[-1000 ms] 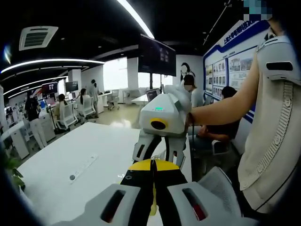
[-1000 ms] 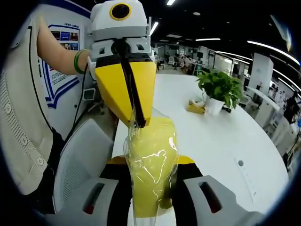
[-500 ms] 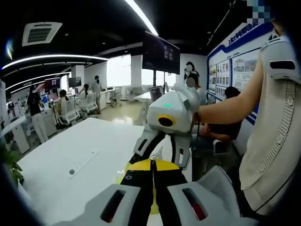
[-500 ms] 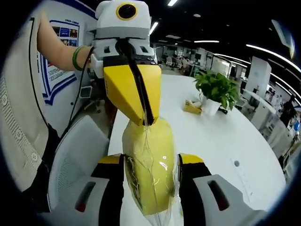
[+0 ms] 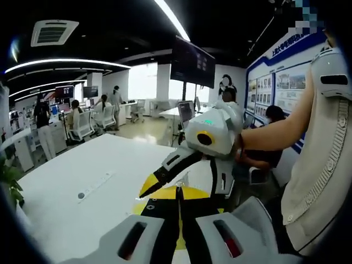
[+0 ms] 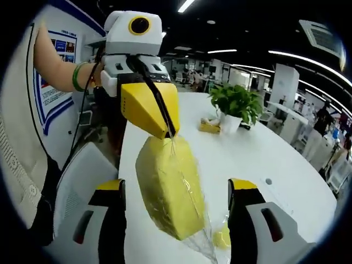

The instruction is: Compare the silicone blocks by pressing each to a similar depth, holding the contact briefly, and releasing to observe deformation and rebound differences across the visible hardness samples.

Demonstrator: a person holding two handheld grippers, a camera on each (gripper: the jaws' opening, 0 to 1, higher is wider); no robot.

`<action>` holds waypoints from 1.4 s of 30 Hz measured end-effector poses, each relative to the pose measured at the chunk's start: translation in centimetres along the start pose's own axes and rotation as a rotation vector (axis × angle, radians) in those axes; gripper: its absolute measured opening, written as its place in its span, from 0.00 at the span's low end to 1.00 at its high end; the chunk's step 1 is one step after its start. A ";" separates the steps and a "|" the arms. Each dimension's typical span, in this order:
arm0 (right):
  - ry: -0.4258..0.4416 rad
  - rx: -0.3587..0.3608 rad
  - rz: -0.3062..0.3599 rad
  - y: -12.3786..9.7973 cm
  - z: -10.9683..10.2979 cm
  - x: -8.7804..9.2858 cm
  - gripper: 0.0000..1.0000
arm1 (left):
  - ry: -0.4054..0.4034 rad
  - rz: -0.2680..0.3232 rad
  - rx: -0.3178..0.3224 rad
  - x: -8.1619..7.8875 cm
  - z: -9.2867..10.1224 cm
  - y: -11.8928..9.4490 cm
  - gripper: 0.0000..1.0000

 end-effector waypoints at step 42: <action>0.617 0.616 0.424 -13.2 -4.7 8.7 0.86 | -0.210 0.039 -0.192 4.5 -5.0 -1.5 0.00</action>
Point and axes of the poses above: the point that each gripper's makers call its tool centre point, and the gripper's own axes: y roughly forward along the fingers, z roughly to its right, x roughly out of its underside, the point moved 3 cm from there along -y, roughly backward along the fingers, and after that the axes turned 4 degrees about z, right-handed, at the moved point
